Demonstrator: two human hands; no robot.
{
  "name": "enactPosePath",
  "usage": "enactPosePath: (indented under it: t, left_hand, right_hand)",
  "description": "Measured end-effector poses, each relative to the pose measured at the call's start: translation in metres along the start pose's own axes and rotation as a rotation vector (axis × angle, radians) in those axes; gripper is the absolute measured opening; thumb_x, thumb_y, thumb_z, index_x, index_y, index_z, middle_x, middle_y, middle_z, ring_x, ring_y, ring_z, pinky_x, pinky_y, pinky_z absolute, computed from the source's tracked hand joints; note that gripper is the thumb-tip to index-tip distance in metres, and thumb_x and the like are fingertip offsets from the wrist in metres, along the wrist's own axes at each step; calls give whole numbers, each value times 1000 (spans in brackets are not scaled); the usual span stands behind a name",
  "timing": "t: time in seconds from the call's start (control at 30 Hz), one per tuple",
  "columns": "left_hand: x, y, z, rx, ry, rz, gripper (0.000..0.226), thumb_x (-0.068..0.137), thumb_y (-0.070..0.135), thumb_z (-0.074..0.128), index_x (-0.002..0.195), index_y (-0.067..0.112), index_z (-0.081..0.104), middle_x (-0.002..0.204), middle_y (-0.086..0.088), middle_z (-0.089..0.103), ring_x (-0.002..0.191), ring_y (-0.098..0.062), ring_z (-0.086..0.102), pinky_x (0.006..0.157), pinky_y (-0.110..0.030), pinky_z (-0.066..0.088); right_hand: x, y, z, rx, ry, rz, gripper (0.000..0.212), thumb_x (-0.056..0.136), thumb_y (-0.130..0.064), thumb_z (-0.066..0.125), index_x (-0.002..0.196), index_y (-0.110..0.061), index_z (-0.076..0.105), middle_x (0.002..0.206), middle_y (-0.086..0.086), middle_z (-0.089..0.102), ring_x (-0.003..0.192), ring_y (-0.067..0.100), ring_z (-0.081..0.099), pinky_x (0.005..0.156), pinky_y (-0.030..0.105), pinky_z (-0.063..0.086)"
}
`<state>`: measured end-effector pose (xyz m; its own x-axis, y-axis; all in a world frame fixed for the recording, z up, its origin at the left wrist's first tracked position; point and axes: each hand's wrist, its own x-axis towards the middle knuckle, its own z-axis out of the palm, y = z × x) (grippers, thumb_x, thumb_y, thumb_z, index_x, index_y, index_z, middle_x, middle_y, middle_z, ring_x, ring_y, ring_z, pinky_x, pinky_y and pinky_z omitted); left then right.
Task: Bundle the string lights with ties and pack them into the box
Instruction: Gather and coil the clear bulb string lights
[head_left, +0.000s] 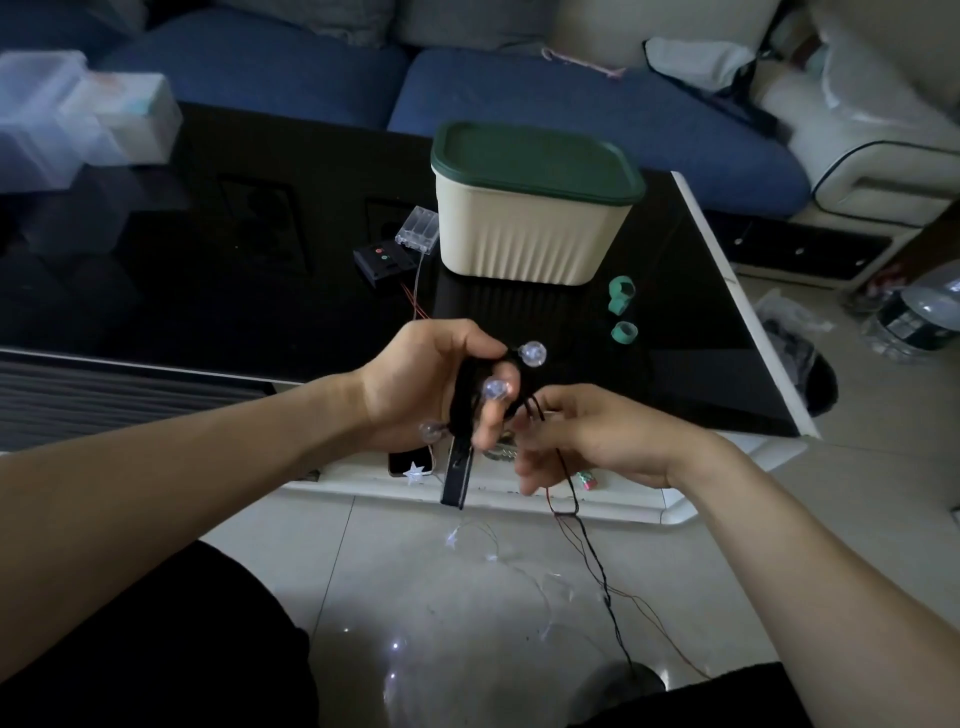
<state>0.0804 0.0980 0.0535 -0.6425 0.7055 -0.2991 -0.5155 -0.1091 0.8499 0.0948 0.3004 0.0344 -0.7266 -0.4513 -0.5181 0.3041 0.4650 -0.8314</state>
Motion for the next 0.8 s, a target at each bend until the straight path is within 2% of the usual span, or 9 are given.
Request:
enactPosePath:
  t: [0.07,0.13,0.27,0.33,0.4,0.5,0.57,0.67,0.8]
  left_hand:
    - [0,2,0,-45,15,36,37,82,26,40,70,3,66,60,-13,61,51,-26,60,56,-28,51]
    - [1,2,-2,-104,20,41,36,87,25,38,83,1,65,71,-15,64,58,-26,64,59,-28,54]
    - [1,2,-2,-119,51,44,28,92,26,39,93,5,58,88,-16,67,66,-26,66,61,-29,49]
    - [1,2,-1,-94,94,50,23,90,24,42,94,7,56,93,-17,68,64,-25,65,55,-27,41]
    - [2,3,1,-93,129,55,21,89,24,44,93,7,56,94,-16,69,58,-22,63,49,-24,29]
    - [3,6,2,-110,198,73,35,87,28,46,106,1,57,96,-17,70,49,-17,57,45,-21,18]
    - [4,7,2,-107,239,94,50,88,30,45,122,-6,53,104,-20,71,50,-15,57,41,-18,24]
    - [2,10,4,-127,232,116,52,98,30,38,129,-10,46,115,-25,69,64,-18,68,43,-15,40]
    - [0,14,3,-274,195,155,51,102,29,37,131,-13,43,121,-32,63,99,-38,70,73,-27,61]
  right_hand:
    - [-3,1,-3,-84,-1,46,13,100,-19,60,95,-8,62,80,11,73,87,33,75,85,43,59]
    - [-5,2,-7,-111,34,73,20,101,-21,59,86,-7,61,70,9,69,76,28,72,68,29,56]
    - [-5,3,-17,-102,209,40,21,99,-24,61,88,-6,64,59,4,53,61,21,53,70,36,51]
    - [-2,2,-19,-13,321,-4,18,102,-18,54,94,-9,68,60,1,48,58,16,46,63,29,44]
    - [1,2,-18,-28,426,-65,25,104,-13,47,97,-15,70,61,-5,50,58,11,43,58,25,37]
    - [6,4,-9,-178,459,-108,25,104,-17,49,95,-22,71,54,-13,55,58,13,46,57,29,35]
    - [8,6,1,-193,411,-84,19,103,-19,54,95,-17,71,62,-4,60,59,18,53,57,33,42]
    - [11,5,10,-165,321,-56,21,104,-19,51,95,-12,68,71,3,67,57,12,62,58,26,48]
    - [11,6,11,-265,259,23,26,106,-22,46,96,-10,67,76,1,71,65,8,67,59,20,49]
